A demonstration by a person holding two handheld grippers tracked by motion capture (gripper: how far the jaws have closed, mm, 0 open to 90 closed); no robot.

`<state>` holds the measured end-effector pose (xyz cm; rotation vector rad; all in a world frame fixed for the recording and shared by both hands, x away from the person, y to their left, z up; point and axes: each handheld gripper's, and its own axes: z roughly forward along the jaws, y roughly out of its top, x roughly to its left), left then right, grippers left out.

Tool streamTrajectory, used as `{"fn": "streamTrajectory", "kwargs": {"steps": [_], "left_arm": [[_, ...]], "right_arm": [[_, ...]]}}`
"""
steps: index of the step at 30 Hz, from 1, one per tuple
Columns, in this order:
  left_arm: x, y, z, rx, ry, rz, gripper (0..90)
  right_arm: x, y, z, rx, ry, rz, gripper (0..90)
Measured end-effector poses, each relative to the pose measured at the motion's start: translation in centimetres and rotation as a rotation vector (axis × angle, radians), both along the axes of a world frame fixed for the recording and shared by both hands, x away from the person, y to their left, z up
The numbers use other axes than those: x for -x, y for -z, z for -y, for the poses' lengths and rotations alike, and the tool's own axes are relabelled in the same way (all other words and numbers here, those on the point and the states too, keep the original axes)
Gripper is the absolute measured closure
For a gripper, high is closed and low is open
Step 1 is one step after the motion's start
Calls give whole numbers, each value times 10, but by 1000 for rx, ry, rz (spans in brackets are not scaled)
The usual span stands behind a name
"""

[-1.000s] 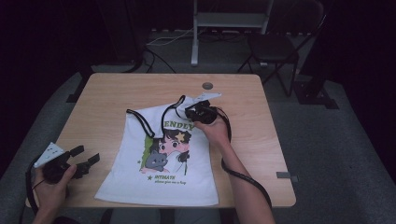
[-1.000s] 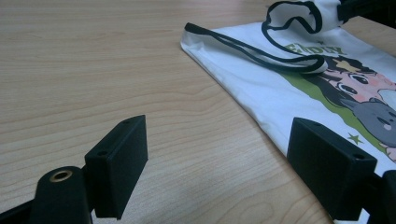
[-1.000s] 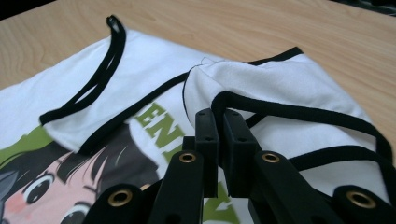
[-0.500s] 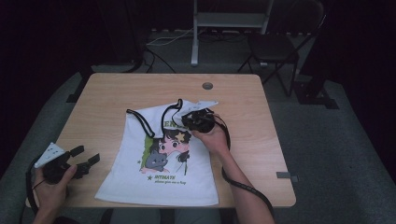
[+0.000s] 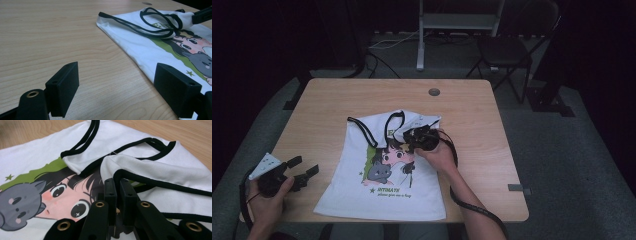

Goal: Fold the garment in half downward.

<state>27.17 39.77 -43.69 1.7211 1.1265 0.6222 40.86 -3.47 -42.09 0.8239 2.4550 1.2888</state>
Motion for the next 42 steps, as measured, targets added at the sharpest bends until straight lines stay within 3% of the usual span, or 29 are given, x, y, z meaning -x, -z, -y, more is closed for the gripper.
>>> {"fn": "streamTrajectory", "kwargs": {"steps": [19, 24, 29, 33, 36, 40, 42], "left_arm": [[0, 0, 0, -3, -2, -1, 201], [0, 0, 0, -4, -2, -1, 201], [0, 0, 0, -5, -2, -1, 201], [0, 0, 0, -3, -2, -1, 201], [0, 0, 1, -6, -2, -1, 201], [0, 0, 0, -3, -1, -2, 201], [0, 0, 0, -4, 0, -1, 201]], "right_arm": [[12, 10, 1, 32, -40, -13, 822], [15, 7, 3, 41, -55, -7, 748], [15, -4, 2, 55, -52, 62, 621], [11, -6, -6, 63, -59, 73, 556], [7, 1, -12, 97, -71, 55, 588], [8, 6, -14, 112, -80, 35, 776], [10, 7, -13, 112, -92, 31, 803]]}}
